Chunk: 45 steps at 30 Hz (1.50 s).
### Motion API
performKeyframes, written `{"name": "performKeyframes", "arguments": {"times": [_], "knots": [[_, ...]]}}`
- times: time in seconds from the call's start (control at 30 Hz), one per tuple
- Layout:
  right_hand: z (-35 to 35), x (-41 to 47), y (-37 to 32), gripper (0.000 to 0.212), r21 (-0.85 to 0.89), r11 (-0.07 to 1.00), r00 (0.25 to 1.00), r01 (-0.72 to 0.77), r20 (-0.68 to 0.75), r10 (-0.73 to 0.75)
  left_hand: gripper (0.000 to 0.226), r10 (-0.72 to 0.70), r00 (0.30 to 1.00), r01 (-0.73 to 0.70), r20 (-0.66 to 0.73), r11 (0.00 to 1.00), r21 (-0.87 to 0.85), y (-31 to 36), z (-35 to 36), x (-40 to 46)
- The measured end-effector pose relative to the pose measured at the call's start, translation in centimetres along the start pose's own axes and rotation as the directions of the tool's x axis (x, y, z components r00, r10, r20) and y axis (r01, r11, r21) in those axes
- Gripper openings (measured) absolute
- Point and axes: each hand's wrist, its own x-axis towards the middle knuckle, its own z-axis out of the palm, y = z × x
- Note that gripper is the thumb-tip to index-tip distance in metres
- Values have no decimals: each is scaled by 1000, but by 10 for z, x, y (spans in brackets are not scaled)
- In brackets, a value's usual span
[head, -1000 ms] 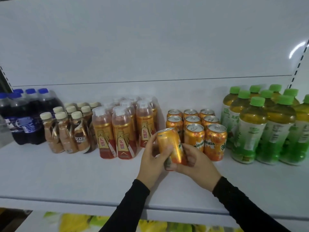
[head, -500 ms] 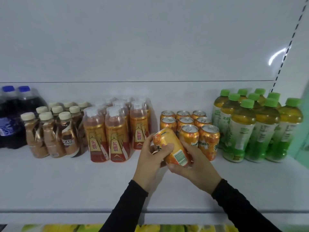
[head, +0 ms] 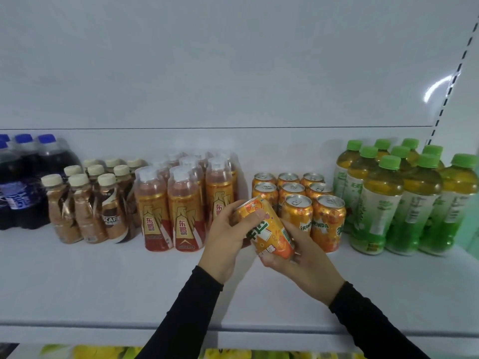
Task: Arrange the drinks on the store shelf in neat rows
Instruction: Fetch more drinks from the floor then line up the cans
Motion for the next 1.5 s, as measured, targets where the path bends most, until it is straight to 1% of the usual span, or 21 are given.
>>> {"name": "performKeyframes", "arguments": {"times": [0.07, 0.17, 0.27, 0.33, 0.4, 0.5, 0.53, 0.57, 0.6, 0.67, 0.73, 0.87, 0.9, 0.97, 1.03, 1.1, 1.17, 1.23, 1.3, 1.4, 1.5], "knots": [[0, 1, 2, 70, 14, 1000, 999, 11, -48, -11, 50, 18, 1000, -18, -6, 999, 33, 2, 1, 1], [-2, 2, 2, 78, 226, 974, 997, -13, -71, 30, 52, 29, 999, -31, 41, 998, 61, 9, 0, 5], [-4, 2, -2, 90, 491, 866, 995, -101, 31, 98, 50, -6, 990, 5, 140, 1000, 7, 21, -3, 8], [-6, 2, -5, 95, 581, 799, 988, -156, 91, 126, 47, -23, 985, 21, 172, 1000, 13, 27, -2, 11], [-7, 2, -8, 88, 546, 825, 989, -149, 99, 113, 40, -3, 987, -5, 158, 999, 45, 31, -1, 13], [-7, 2, -13, 65, 227, 973, 999, -29, 50, 18, 35, 60, 991, -73, 121, 992, 103, 36, 4, 14], [-6, 3, -13, 61, 143, 990, 1000, 0, 25, -3, 33, 82, 990, -95, 112, 988, 119, 36, 5, 14], [-6, 3, -12, 60, 116, 993, 1000, 8, -10, -7, 30, 102, 989, -117, 110, 984, 135, 37, 6, 15], [-5, 4, -11, 62, 137, 991, 999, 4, -50, 3, 28, 118, 987, -133, 106, 980, 147, 38, 7, 15], [-5, 4, -9, 72, 261, 965, 995, -16, -89, 40, 34, 126, 986, -141, 105, 978, 154, 40, 9, 16], [-5, 4, -7, 85, 393, 919, 997, -27, -52, 52, 43, 89, 990, -103, 111, 986, 129, 44, 10, 17], [-5, 1, -10, 96, 580, 808, 995, -101, 41, 94, 23, -29, 986, 23, 162, 999, 37, 50, 10, 17], [-6, 0, -11, 96, 595, 796, 993, -113, 53, 101, 20, -28, 986, 21, 162, 999, 42, 51, 10, 17], [-6, 0, -12, 91, 522, 847, 995, -99, 53, 83, 15, -5, 989, -4, 149, 998, 59, 52, 10, 18], [-5, 0, -15, 83, 334, 942, 998, -42, 47, 28, 16, 14, 992, -22, 124, 998, 61, 53, 10, 18], [-4, 1, -17, 76, 201, 980, 1000, -6, 16, 3, 27, 34, 994, -41, 101, 997, 69, 52, 11, 19], [-3, 2, -16, 74, 237, 971, 1000, -7, -28, 14, 35, 38, 994, -48, 102, 995, 92, 52, 11, 20], [-4, 2, -16, 73, 340, 940, 999, -17, -28, 28, 32, 22, 993, -36, 119, 993, 114, 55, 12, 20], [-3, -1, -16, 72, 444, 896, 999, -31, 24, 23, 26, -5, 989, -7, 145, 997, 83, 59, 13, 20], [-3, -3, -17, 80, 593, 797, 992, -115, 107, 63, 27, -22, 989, 14, 143, 998, 58, 61, 12, 21], [-4, -1, -16, 86, 648, 742, 984, -173, 137, 110, 22, 3, 995, -10, 100, 998, 67, 60, 11, 23]]}}
